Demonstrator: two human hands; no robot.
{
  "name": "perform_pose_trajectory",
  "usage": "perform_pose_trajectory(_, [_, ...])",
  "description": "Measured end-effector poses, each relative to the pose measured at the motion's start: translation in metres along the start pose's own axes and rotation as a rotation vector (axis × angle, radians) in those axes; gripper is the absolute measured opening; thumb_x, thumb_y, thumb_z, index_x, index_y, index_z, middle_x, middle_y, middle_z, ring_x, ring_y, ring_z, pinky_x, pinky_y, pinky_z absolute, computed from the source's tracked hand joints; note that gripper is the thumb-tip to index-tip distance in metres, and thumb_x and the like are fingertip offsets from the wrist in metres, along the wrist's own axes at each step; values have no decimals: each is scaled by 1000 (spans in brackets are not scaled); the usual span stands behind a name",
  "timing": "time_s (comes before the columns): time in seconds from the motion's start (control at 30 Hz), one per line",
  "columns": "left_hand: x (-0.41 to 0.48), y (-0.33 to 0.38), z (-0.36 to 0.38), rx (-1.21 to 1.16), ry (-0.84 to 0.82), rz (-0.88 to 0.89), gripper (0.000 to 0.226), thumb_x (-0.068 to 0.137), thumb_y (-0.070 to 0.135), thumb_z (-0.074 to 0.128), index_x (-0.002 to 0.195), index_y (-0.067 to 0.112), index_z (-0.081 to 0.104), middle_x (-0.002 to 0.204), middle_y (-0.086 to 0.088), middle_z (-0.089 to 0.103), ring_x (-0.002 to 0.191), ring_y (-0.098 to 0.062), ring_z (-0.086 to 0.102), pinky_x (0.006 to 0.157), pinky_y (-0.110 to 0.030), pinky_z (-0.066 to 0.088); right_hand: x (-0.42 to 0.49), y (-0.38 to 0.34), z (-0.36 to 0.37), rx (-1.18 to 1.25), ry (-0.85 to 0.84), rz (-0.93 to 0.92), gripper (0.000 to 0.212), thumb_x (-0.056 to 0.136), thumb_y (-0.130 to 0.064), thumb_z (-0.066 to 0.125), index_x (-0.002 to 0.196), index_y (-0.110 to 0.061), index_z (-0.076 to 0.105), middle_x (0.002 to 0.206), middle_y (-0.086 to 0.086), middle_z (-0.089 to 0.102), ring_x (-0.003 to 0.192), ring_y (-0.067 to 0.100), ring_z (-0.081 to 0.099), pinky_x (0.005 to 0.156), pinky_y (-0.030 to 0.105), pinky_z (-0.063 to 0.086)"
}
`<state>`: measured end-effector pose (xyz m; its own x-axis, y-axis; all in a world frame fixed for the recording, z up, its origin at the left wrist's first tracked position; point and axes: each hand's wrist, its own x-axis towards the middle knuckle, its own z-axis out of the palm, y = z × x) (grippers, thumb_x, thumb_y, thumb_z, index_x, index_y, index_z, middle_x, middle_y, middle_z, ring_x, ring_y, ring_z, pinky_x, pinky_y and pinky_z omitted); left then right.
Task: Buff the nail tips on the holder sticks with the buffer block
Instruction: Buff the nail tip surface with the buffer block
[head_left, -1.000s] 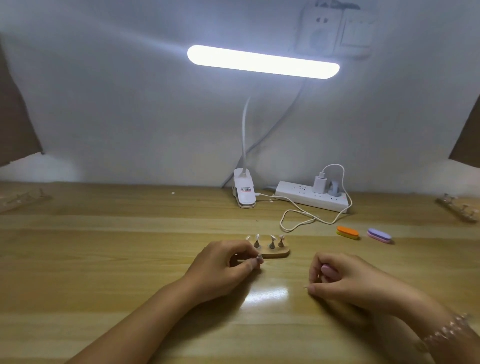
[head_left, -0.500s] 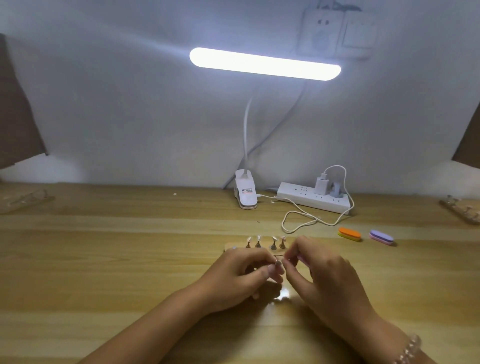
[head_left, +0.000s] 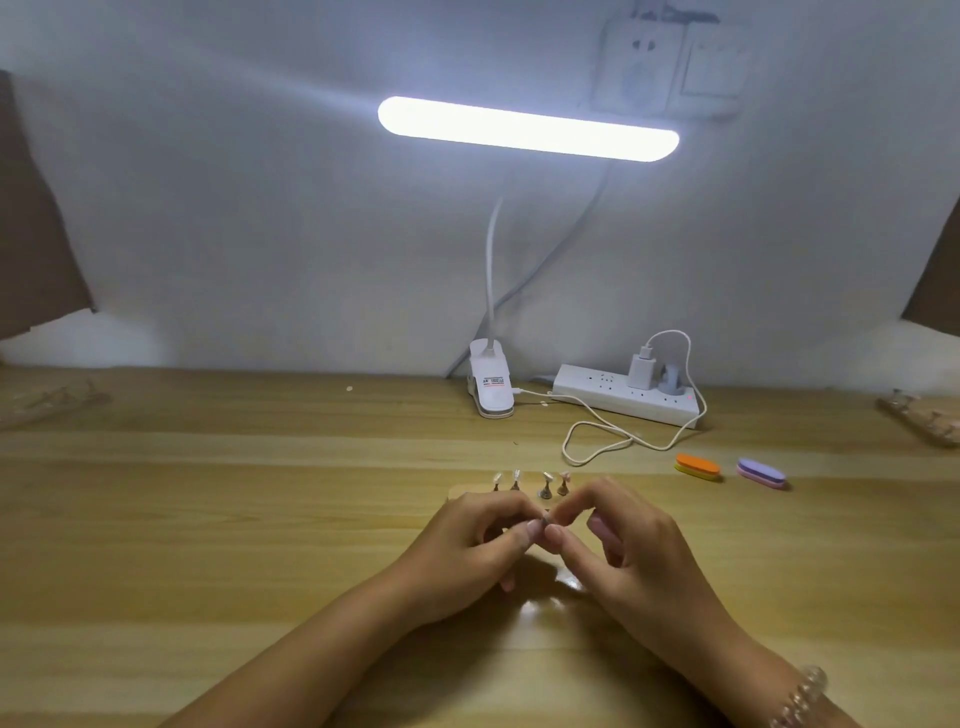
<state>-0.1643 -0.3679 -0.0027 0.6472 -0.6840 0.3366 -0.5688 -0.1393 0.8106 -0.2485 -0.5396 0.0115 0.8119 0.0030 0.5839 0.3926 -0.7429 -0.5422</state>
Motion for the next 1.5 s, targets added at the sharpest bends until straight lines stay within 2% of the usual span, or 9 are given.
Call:
perform_pose_trajectory(0.13, [1, 0, 0, 4, -6, 5, 16, 100, 11, 56, 103, 6, 71, 84, -2, 71, 52, -10, 58, 59, -19, 44, 1, -1, 1, 171, -39, 132, 9, 83, -14, 75, 84, -19, 67, 87, -11, 65, 84, 8, 63, 83, 8, 46])
perform_pose_trajectory(0.23, [1, 0, 0, -11, -7, -6, 14, 100, 8, 56, 101, 4, 70, 78, 15, 69, 51, -9, 57, 58, -18, 44, 1, -1, 2, 191, -44, 152, 9, 83, -15, 75, 88, -20, 70, 90, -13, 66, 96, 3, 63, 83, 7, 46])
perform_pose_trajectory(0.33, [1, 0, 0, -5, -31, -7, 15, 101, 7, 54, 101, 3, 68, 76, 25, 67, 51, -7, 55, 58, -16, 43, 1, 0, 2, 158, -42, 131, 9, 83, -18, 75, 89, -22, 70, 92, -13, 66, 97, 2, 63, 82, 8, 48])
perform_pose_trajectory(0.6, [1, 2, -3, -20, -80, -1, 19, 102, 6, 51, 105, 6, 70, 80, 25, 67, 54, -1, 54, 59, -14, 42, -2, 2, 5, -32, 7, -17, 11, 83, -18, 75, 92, -22, 70, 92, -13, 62, 91, 4, 62, 75, 11, 52])
perform_pose_trajectory(0.83, [-1, 0, -1, 10, -38, 2, 17, 100, 7, 54, 96, 10, 70, 72, 19, 63, 53, -10, 55, 60, -21, 42, -1, 2, 6, 139, -10, 109, 11, 81, -17, 77, 88, -24, 72, 92, -11, 64, 94, 4, 64, 78, 9, 49])
perform_pose_trajectory(0.93, [1, -1, 0, 5, -9, -15, 16, 100, 8, 55, 102, 7, 71, 76, 21, 66, 51, -10, 58, 60, -21, 44, 1, 3, 7, 173, 27, 151, 13, 81, -14, 77, 89, -23, 71, 91, -11, 65, 94, 3, 63, 76, 7, 46])
perform_pose_trajectory(1.23, [1, -2, 2, 30, -24, -44, 17, 99, 5, 51, 98, 9, 68, 73, -10, 65, 50, -6, 56, 59, -21, 42, -2, 7, 9, 35, 34, 40, 10, 80, -18, 79, 85, -21, 70, 85, -12, 61, 86, 7, 64, 72, 8, 49])
perform_pose_trajectory(1.37, [0, -3, 2, 15, -27, -37, 20, 99, 4, 51, 93, 14, 68, 69, -9, 60, 49, -7, 53, 56, -18, 40, -2, 10, 7, -41, 7, 10, 7, 82, -22, 77, 84, -21, 70, 85, -12, 60, 81, 9, 64, 69, 18, 55])
perform_pose_trajectory(1.5, [-1, -2, 3, 5, -25, -7, 22, 97, 9, 51, 89, 22, 67, 71, -27, 61, 48, -4, 50, 55, -16, 38, -1, 11, 6, -62, -6, 7, 7, 84, -26, 74, 83, -23, 69, 85, -13, 59, 79, 7, 62, 67, 27, 56])
